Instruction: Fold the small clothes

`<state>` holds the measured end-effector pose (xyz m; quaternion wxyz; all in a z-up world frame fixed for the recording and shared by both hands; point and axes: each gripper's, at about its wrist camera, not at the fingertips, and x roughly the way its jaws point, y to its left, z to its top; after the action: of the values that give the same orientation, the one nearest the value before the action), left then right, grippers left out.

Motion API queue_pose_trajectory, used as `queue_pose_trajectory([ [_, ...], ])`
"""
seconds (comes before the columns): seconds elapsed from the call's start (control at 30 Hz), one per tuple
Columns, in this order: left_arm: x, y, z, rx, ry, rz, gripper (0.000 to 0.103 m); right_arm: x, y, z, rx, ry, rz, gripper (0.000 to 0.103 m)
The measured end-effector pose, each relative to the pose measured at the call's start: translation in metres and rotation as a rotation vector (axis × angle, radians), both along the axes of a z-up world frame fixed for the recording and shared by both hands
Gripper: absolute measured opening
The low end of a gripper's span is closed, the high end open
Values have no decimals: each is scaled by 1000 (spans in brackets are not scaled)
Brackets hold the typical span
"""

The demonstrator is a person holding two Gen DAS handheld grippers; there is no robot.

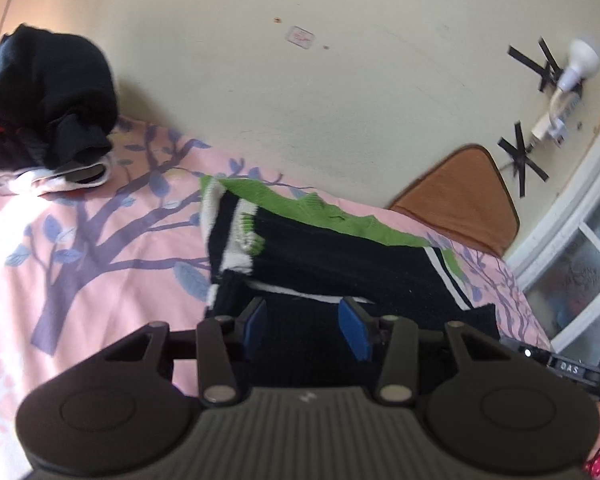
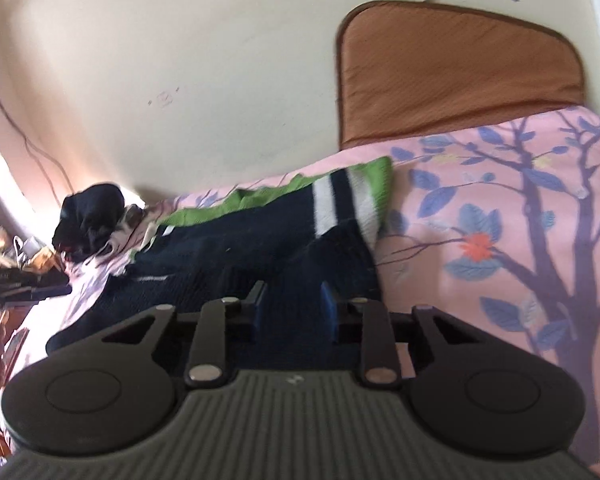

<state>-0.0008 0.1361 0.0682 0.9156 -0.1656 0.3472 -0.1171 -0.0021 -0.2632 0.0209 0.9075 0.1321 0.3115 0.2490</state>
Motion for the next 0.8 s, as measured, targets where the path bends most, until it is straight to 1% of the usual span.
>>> queue_pose_trajectory([
  [0.07, 14, -20, -11, 81, 20, -27, 40, 10, 23, -6, -22, -1, 34, 31],
  [0.1, 20, -24, -20, 121, 43, -26, 40, 17, 32, -10, -33, 5, 44, 31],
  [0.13, 25, -26, -30, 177, 74, -10, 40, 24, 38, -14, -46, 11, 45, 31],
  [0.17, 27, -25, -40, 237, 103, 11, 37, 29, 42, -18, -73, 14, 36, 31],
  [0.2, 21, -22, -44, 269, 71, 11, 27, 34, 40, -22, -107, 17, 19, 29],
  [0.23, 13, -18, -44, 292, 59, -10, 27, 36, 32, -26, -111, 23, 3, 21],
  [0.27, 6, -14, -43, 300, 56, -20, 27, 36, 19, -29, -76, 31, -4, 16],
  [0.33, -5, -3, -35, 273, 67, -52, 28, 32, -12, -30, -22, 63, -35, 13],
  [0.37, -6, 2, -27, 257, 69, -59, 29, 30, -23, -28, -11, 77, -39, 11],
  [0.4, -5, 5, -18, 258, 56, -58, 32, 29, -33, -24, -7, 89, -34, 11],
  [0.43, 1, 5, -6, 271, 29, -52, 34, 30, -37, -17, -12, 88, -26, 14],
  [0.47, 11, 4, 4, 288, 2, -50, 35, 33, -38, -8, -32, 71, -23, 18],
  [0.53, 42, -4, 23, 321, -35, -46, 37, 46, -30, 15, -81, 16, -19, 18],
  [0.57, 61, -10, 28, 334, -47, -58, 38, 57, -24, 25, -90, -6, -4, 19],
  [0.6, 83, -18, 30, 341, -48, -70, 41, 71, -16, 35, -97, -24, 13, 20],
  [0.63, 109, -27, 28, 345, -34, -75, 44, 87, -5, 42, -107, -35, 30, 23],
  [0.67, 134, -35, 23, 353, -11, -79, 45, 106, 6, 45, -117, -31, 43, 30],
  [0.73, 180, -51, 7, 365, 36, -72, 45, 147, 28, 42, -116, 10, 50, 37],
  [0.8, 217, -66, -12, 375, 78, -57, 45, 186, 46, 32, -111, 63, 45, 38],
])
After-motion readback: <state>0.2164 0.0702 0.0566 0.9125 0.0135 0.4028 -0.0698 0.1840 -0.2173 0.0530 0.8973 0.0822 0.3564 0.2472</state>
